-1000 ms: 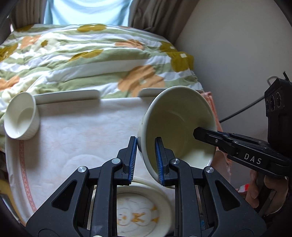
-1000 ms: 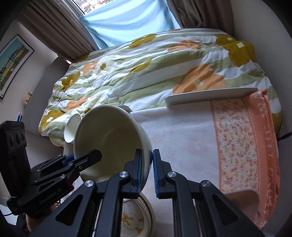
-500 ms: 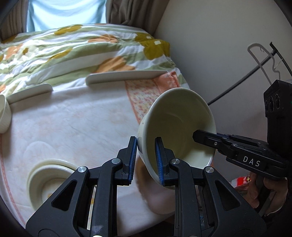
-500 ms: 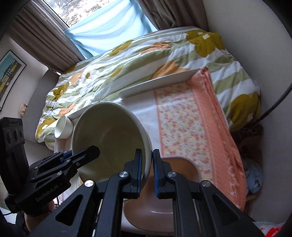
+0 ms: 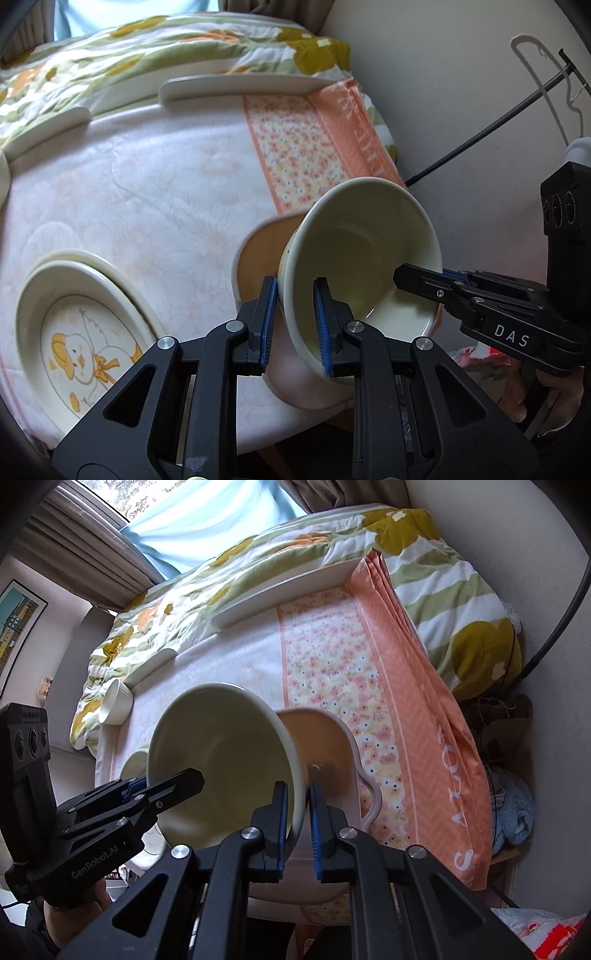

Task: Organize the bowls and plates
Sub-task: 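Lift the cream bowl with both grippers and carry it over the pink dish, then lower the cream bowl into the pink dish and open both grippers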

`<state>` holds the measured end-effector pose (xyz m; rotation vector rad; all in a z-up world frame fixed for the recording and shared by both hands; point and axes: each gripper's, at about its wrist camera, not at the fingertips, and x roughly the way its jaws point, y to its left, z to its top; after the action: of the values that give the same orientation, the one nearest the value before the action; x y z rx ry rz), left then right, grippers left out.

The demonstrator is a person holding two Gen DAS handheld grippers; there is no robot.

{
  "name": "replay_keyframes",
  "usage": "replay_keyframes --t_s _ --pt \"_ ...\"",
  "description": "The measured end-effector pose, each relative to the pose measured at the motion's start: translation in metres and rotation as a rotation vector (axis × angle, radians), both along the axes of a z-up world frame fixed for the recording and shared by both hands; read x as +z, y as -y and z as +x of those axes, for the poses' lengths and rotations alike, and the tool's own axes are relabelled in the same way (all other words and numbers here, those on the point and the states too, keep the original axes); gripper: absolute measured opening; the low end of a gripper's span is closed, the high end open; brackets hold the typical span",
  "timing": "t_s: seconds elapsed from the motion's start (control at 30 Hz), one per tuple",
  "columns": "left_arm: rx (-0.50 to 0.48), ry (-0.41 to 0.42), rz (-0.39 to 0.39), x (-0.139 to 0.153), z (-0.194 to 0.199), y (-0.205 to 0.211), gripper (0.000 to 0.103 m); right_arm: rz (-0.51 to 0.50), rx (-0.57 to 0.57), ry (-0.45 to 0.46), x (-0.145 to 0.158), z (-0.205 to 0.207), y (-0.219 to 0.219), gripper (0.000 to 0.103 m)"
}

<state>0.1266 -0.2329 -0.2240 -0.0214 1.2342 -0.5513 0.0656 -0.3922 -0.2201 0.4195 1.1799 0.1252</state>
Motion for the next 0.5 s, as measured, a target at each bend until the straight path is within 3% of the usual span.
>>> replay_keyframes --t_s 0.5 --pt "-0.038 -0.071 0.095 -0.042 0.006 0.015 0.018 -0.054 0.033 -0.079 -0.035 -0.001 -0.005 0.011"
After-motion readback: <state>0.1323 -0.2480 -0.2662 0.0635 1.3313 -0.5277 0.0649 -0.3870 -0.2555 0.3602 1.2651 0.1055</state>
